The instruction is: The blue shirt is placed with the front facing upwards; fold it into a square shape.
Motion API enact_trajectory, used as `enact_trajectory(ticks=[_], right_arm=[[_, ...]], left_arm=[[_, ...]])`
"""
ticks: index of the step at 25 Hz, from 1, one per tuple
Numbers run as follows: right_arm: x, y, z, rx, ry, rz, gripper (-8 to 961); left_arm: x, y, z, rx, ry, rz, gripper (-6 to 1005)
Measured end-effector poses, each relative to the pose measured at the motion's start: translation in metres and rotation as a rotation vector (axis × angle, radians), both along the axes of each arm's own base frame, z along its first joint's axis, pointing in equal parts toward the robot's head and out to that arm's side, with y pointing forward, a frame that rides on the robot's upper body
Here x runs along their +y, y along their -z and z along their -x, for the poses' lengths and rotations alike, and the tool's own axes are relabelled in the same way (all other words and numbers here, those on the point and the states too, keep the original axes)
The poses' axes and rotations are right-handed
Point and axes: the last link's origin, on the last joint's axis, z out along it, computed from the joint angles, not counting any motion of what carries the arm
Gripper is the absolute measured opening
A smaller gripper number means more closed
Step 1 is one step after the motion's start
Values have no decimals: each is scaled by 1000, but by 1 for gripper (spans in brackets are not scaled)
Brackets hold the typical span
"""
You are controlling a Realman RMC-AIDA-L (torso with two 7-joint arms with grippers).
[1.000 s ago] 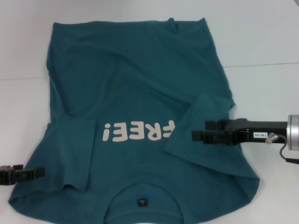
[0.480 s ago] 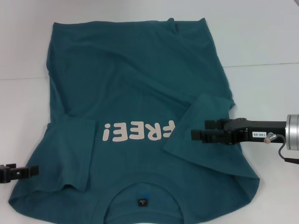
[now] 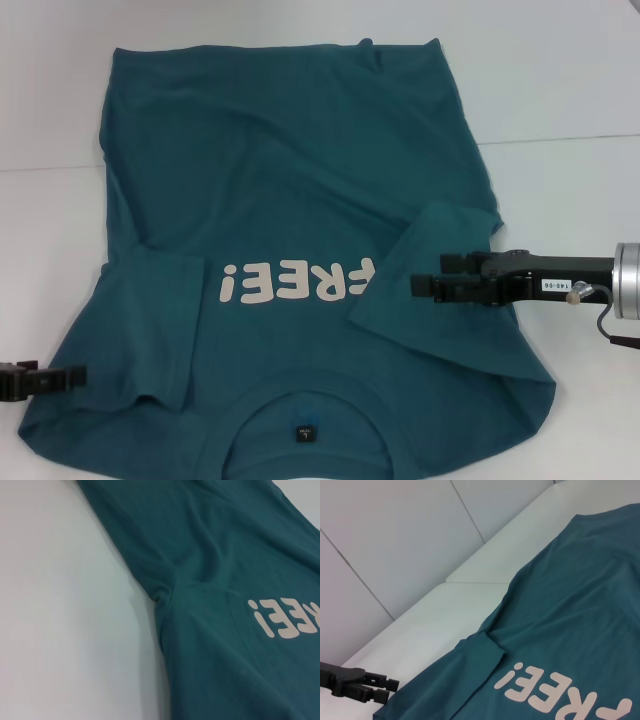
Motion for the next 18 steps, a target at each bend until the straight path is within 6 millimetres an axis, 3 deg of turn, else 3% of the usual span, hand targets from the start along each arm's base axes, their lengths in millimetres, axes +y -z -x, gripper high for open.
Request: enact_trajectory(ticks=[18], right_arm=[[0,1,0,2,1,2,919]], left_arm=[[-4,5,2,3,-3,16,887]])
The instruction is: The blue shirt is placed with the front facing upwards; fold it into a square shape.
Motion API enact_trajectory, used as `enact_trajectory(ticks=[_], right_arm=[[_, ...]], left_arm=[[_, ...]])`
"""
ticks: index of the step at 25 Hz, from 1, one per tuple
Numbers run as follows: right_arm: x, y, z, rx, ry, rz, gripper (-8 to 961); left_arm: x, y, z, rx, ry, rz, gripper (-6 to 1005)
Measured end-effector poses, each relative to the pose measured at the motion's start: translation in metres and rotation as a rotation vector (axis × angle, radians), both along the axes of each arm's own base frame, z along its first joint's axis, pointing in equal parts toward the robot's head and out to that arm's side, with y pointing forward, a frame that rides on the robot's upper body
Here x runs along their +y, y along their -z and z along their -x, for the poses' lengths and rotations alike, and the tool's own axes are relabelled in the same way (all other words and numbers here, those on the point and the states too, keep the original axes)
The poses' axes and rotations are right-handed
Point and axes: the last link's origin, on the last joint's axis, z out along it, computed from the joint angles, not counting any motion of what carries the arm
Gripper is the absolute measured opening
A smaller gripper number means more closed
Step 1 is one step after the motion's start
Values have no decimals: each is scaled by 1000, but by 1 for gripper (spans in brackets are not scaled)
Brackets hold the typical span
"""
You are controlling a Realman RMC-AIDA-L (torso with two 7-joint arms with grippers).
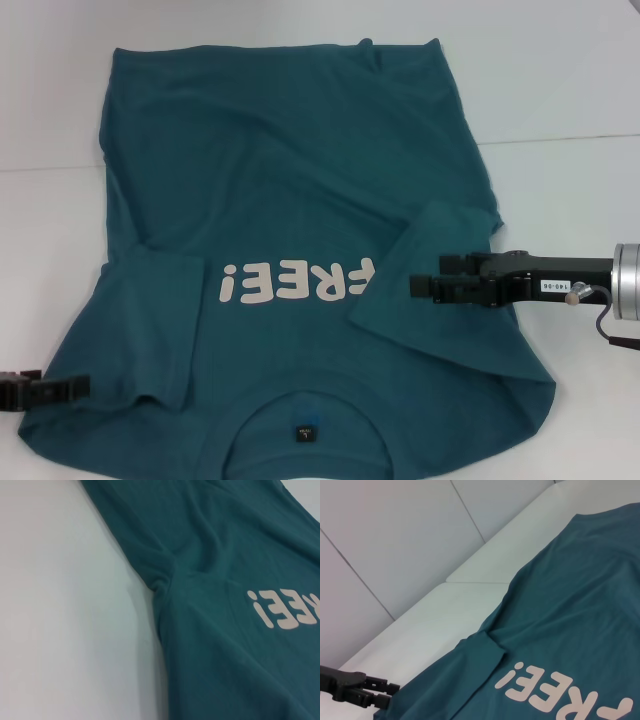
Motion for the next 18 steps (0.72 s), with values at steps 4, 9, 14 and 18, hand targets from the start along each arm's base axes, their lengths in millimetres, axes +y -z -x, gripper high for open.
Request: enact_trajectory(ticks=[4,9,14,18], right_arm=[[0,0,0,1,2,1,919],[0,0,0,2,3,2,918],[0,1,0,4,4,2,918],[0,1,0,4,4,3,918]], left_arm=[[-2,3,-2,3,5,31,887],[-4,6,-9,-25,29,70,887],[-3,6,-20,-62,64,106,887],[-2,6,-27,-81,83,134,887]])
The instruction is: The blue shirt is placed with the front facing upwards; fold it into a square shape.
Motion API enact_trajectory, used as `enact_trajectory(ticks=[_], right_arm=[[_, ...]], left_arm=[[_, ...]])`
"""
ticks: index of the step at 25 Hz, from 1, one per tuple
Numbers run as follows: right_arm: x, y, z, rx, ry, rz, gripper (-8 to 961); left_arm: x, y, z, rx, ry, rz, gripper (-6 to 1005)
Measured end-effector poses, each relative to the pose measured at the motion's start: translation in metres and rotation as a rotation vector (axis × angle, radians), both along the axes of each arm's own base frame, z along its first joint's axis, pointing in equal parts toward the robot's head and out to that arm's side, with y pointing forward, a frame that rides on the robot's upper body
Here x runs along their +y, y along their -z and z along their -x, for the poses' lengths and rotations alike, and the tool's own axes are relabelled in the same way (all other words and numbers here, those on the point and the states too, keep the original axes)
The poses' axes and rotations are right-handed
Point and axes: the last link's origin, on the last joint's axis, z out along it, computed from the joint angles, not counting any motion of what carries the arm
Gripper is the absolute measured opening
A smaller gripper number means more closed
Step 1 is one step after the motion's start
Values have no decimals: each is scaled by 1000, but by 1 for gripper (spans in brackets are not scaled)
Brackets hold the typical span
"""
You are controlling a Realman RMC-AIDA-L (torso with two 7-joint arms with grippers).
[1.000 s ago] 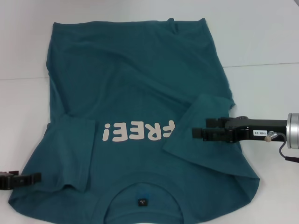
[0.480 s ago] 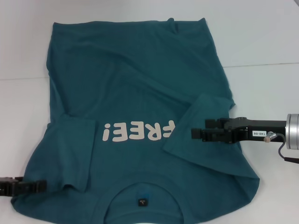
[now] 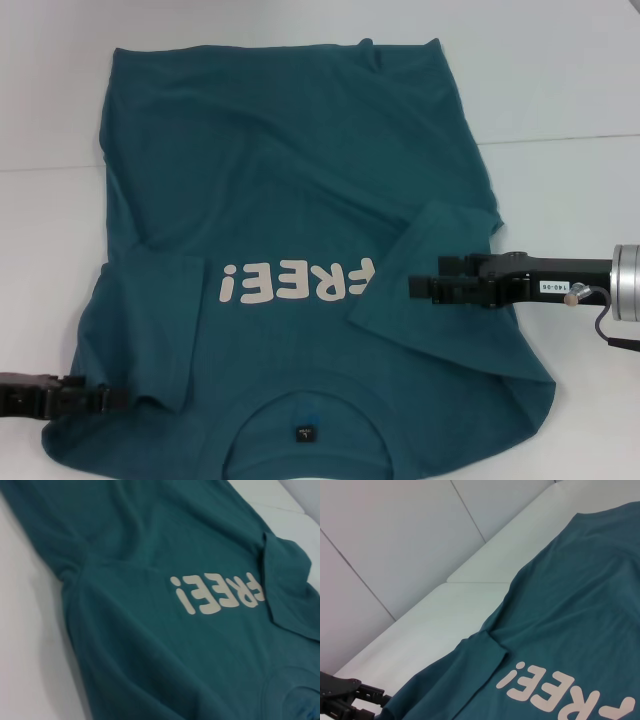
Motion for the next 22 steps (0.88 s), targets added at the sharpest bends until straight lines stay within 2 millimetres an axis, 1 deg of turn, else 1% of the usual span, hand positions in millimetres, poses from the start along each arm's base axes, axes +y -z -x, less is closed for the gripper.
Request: enact_trajectory(ticks=[5,14,22], right_arm=[[0,0,-1,-3,3,0,917],[-1,1,-1,-4,7,-2,917],[0,1,-1,-3,6,-3,916]], left_arm=[[2,-1,0,8,2,-8,886],[-1,-8,15,69,-37,-52,886],[-4,-8,16,73,-41,-30,886]])
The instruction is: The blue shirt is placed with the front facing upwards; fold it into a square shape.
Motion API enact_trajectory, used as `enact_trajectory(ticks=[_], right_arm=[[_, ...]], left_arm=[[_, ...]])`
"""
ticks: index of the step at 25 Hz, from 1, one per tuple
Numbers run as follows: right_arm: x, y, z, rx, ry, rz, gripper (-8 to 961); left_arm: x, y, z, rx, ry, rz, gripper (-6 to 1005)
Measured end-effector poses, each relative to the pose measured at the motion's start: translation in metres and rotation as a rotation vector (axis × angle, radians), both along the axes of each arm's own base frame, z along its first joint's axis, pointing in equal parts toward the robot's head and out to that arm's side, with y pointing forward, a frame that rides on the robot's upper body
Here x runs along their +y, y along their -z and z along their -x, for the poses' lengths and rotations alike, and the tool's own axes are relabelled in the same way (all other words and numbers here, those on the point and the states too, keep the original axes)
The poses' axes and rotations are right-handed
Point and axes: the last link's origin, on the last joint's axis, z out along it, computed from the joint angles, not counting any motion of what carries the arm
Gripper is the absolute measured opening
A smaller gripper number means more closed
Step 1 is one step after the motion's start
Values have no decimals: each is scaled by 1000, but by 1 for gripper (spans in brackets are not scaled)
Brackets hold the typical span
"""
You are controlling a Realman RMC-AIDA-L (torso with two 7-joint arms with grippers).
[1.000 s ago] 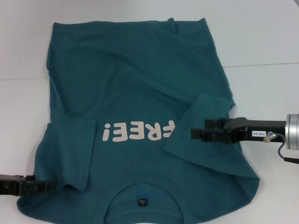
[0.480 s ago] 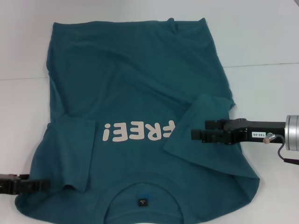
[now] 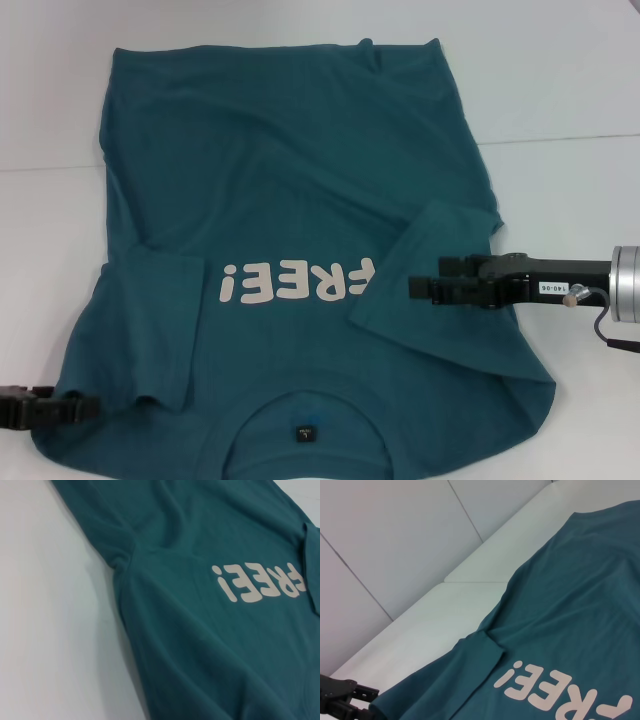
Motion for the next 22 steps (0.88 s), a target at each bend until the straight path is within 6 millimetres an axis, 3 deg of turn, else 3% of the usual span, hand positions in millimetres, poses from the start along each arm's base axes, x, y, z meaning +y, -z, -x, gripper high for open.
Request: enact_trajectory(ticks=[22], right_arm=[[3,-3,-1,-4,7,-11,914]], left_arm=[[-10,-8,7,40,-40,49,887]])
